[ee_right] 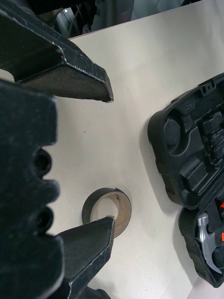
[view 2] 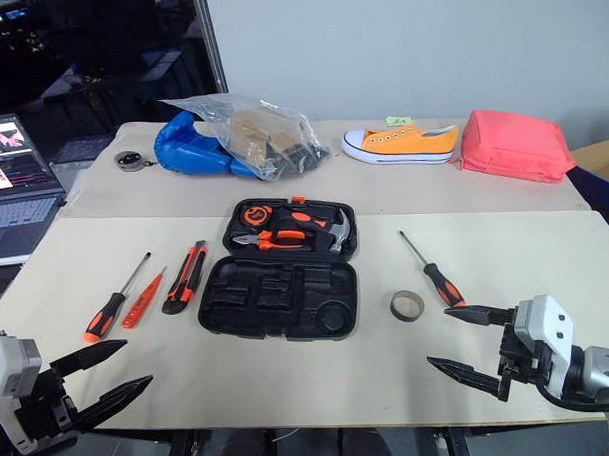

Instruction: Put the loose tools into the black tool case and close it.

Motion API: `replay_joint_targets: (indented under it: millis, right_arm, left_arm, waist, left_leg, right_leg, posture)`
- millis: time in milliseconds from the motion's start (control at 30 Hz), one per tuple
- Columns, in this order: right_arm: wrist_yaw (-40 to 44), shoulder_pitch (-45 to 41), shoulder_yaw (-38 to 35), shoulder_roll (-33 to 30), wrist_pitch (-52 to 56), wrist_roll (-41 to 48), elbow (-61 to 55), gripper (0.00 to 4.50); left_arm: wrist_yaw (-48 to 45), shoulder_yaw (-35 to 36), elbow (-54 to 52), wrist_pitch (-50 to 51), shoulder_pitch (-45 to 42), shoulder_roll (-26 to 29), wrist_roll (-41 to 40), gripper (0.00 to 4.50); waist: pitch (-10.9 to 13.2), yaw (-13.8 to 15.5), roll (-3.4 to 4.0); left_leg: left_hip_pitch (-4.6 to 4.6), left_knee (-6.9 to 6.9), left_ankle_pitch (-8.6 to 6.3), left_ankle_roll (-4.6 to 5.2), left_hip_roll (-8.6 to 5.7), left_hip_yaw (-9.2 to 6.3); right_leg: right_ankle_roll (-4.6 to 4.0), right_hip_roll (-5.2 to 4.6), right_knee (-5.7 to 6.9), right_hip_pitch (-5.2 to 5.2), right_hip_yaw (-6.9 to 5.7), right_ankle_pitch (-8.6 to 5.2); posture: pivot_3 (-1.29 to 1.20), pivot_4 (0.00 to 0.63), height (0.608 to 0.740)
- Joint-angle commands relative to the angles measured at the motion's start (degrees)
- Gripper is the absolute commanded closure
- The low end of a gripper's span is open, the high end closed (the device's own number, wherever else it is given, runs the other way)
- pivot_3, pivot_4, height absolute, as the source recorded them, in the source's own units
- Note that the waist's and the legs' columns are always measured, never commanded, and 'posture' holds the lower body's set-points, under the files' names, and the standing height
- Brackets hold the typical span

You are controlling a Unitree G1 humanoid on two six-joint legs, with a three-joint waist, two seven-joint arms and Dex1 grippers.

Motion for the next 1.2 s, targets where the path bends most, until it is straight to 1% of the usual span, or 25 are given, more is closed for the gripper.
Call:
replay_joint_targets:
  millis: [33, 133, 267, 333, 400, 433, 500, 567, 667, 700, 800, 933, 1033, 1100, 1133, 1167, 1200]
  right_arm:
    - [-1.0, -1.8, 0.3, 0.4, -0.1, 2.0, -2.4, 0.02]
    - [-2.4, -5.9, 3.2, 1.4, 1.8, 4.7, -4.6, 0.02]
    - [-4.6, -10.2, 6.4, 2.7, 2.3, 5.0, -5.5, 0.02]
    - [-6.3, -13.6, 9.2, 4.1, 2.7, 5.4, -6.6, 0.02]
    - [-7.1, -16.7, 11.5, 4.8, 4.4, 7.0, -7.6, 0.02]
    - [-6.7, -19.2, 12.8, 4.9, 5.7, 8.8, -8.3, 0.02]
    - [-6.3, -22.9, 14.7, 5.0, 7.4, 11.1, -8.8, 0.02]
    - [-5.0, -27.3, 17.9, 5.3, 7.6, 10.5, -7.5, 0.02]
    - [-4.2, -31.5, 21.3, 5.9, 7.4, 8.9, -5.6, 0.02]
    - [-4.6, -32.9, 22.6, 6.2, 7.5, 7.7, -4.7, 0.02]
    - [-5.1, -35.4, 25.2, 6.7, 7.4, 5.4, -2.9, 0.02]
    - [-5.4, -36.6, 26.9, 7.3, 6.3, 3.2, -1.7, 0.02]
    - [-5.1, -35.4, 26.9, 7.0, 6.7, 3.5, -3.3, 0.02]
    - [-5.1, -34.6, 26.7, 6.7, 6.7, 3.4, -4.0, 0.0]
    - [-5.2, -34.2, 26.6, 6.7, 6.8, 3.3, -4.4, 0.0]
    - [-5.4, -33.8, 26.5, 6.6, 6.7, 3.3, -4.6, 0.0]
    - [-5.5, -33.4, 26.4, 6.6, 6.7, 3.1, -4.9, 0.0]
  left_arm:
    - [3.2, 0.9, -1.2, 0.7, -0.8, -1.4, -2.0, 0.0]
    - [10.5, 2.5, -1.1, 3.8, -3.8, -3.1, -3.9, 0.0]
    - [18.4, 2.4, -1.1, 6.5, -9.2, -3.2, -3.8, 0.0]
    - [24.1, 2.2, -0.9, 11.1, -13.0, -2.2, -6.3, 0.0]
    - [29.8, 2.7, -0.8, 18.7, -15.3, 0.4, -8.0, 0.0]
    - [31.8, 3.6, 0.4, 23.3, -17.1, 2.6, -10.6, 0.0]
    - [35.2, 5.2, 2.9, 30.4, -20.3, 6.0, -14.9, 0.0]
    - [39.5, 5.8, 7.4, 36.2, -25.8, 9.3, -16.3, 0.0]
    - [40.2, 3.1, 11.0, 42.9, -29.7, 14.9, -15.5, 0.0]
    - [39.7, 0.8, 12.7, 44.4, -31.3, 17.2, -14.6, 0.0]
    - [38.9, -4.9, 17.9, 47.4, -37.1, 21.3, -12.7, 0.0]
    - [36.1, -11.4, 23.5, 46.7, -42.7, 23.7, -8.8, 0.0]
    - [32.9, -15.5, 27.2, 44.0, -43.5, 25.7, -4.6, 0.0]
    - [30.7, -16.8, 28.6, 43.0, -43.5, 26.4, -3.1, 0.5]
    - [29.6, -17.7, 29.3, 42.1, -43.5, 26.9, -2.0, 0.63]
    - [28.6, -18.5, 30.1, 41.4, -43.7, 27.1, -1.0, 1.14]
    - [27.7, -19.2, 30.8, 40.6, -43.7, 27.3, 0.0, 1.34]
  waist:
    - [0.0, 0.0, 0.0]
    - [0.0, -0.2, 0.0]
    - [0.0, 0.1, -0.01]
    - [0.0, 0.2, -0.02]
    - [0.0, 0.1, -0.02]
    - [0.0, 0.1, -0.03]
    - [0.0, -0.2, -0.03]
    - [0.0, -0.2, -0.06]
    - [0.1, -0.2, -0.18]
    - [0.1, -0.1, -0.18]
    - [0.1, 0.1, -0.18]
    - [0.1, 0.2, -0.19]
    - [0.1, 0.0, -0.19]
    - [0.1, -0.1, -0.19]
    - [0.1, -0.1, -0.19]
    - [0.1, -0.1, -0.19]
    - [0.1, -0.1, -0.19]
  left_leg:
    - [0.0, 0.0, 0.0, 0.0, 0.0, 0.0]
    - [0.01, 0.01, 0.0, 0.0, 0.01, 0.04]
    - [0.06, 0.03, 0.01, 0.01, 0.02, -0.01]
    - [0.11, 0.04, 0.01, 0.01, 0.01, -0.02]
    - [0.12, 0.04, 0.01, 0.01, 0.01, -0.03]
    - [0.11, 0.04, 0.01, 0.01, 0.02, -0.04]
    - [0.11, 0.02, 0.01, 0.01, 0.02, -0.04]
    - [0.1, 0.0, 0.01, 0.01, 0.03, -0.05]
    - [0.08, -0.03, 0.01, 0.01, 0.05, -0.15]
    - [0.05, -0.07, 0.01, 0.01, 0.05, -0.17]
    - [-0.1, -0.11, 0.0, 0.0, 0.01, -0.14]
    - [-0.19, -0.14, -0.01, -0.01, 0.0, -0.15]
    - [-0.23, -0.17, -0.04, -0.07, 0.0, -0.14]
    - [-0.24, -0.19, -0.06, -0.1, 0.01, -0.13]
    - [-0.26, -0.2, -0.07, -0.11, 0.02, -0.14]
    - [-0.27, -0.2, -0.07, -0.12, 0.02, -0.15]
    - [-0.28, -0.19, -0.08, -0.12, 0.02, -0.15]
  right_leg:
    - [0.0, 0.0, 0.0, 0.0, 0.0, 0.0]
    - [0.03, 0.01, 0.04, 0.02, 0.05, 0.02]
    - [0.06, 0.06, 0.07, 0.04, 0.02, 0.08]
    - [0.07, 0.05, 0.06, 0.14, 0.02, 0.09]
    - [0.18, 0.05, 0.05, 0.17, 0.01, 0.15]
    - [0.42, 0.06, 0.05, 0.17, 0.01, 0.29]
    - [0.52, 0.06, 0.06, 0.16, 0.01, 0.34]
    - [0.54, 0.09, 0.08, 0.11, 0.01, 0.36]
    - [0.55, 0.17, 0.11, 0.05, -0.06, 0.37]
    - [0.54, 0.18, 0.1, 0.01, -0.06, 0.37]
    - [0.52, 0.12, 0.07, -0.13, -0.05, 0.36]
    - [0.33, 0.09, 0.05, -0.19, -0.11, 0.47]
    - [0.21, 0.09, 0.05, -0.24, -0.11, 0.53]
    - [0.16, 0.1, 0.05, -0.27, -0.1, 0.54]
    - [0.14, 0.11, 0.06, -0.28, -0.11, 0.53]
    - [0.13, 0.1, 0.06, -0.28, -0.12, 0.53]
    - [0.13, 0.1, 0.07, -0.3, -0.12, 0.53]
  posture:
    - [0.0, 0.15, 0.74]
    - [0.0, 0.15, 0.74]
    - [0.0, 0.15, 0.74]
    - [0.0, 0.15, 0.74]
    - [0.0, 0.15, 0.74]
    - [0.0, 0.15, 0.74]
    - [0.0, 0.15, 0.74]
    - [0.0, 0.15, 0.74]
    - [0.0, 0.15, 0.74]
    - [0.0, 0.15, 0.74]
    - [0.0, 0.15, 0.74]
    - [0.0, 0.15, 0.74]
    - [0.0, 0.15, 0.74]
    - [0.0, 0.15, 0.74]
    - [0.0, 0.15, 0.74]
    - [0.0, 0.15, 0.74]
    - [0.0, 0.15, 0.74]
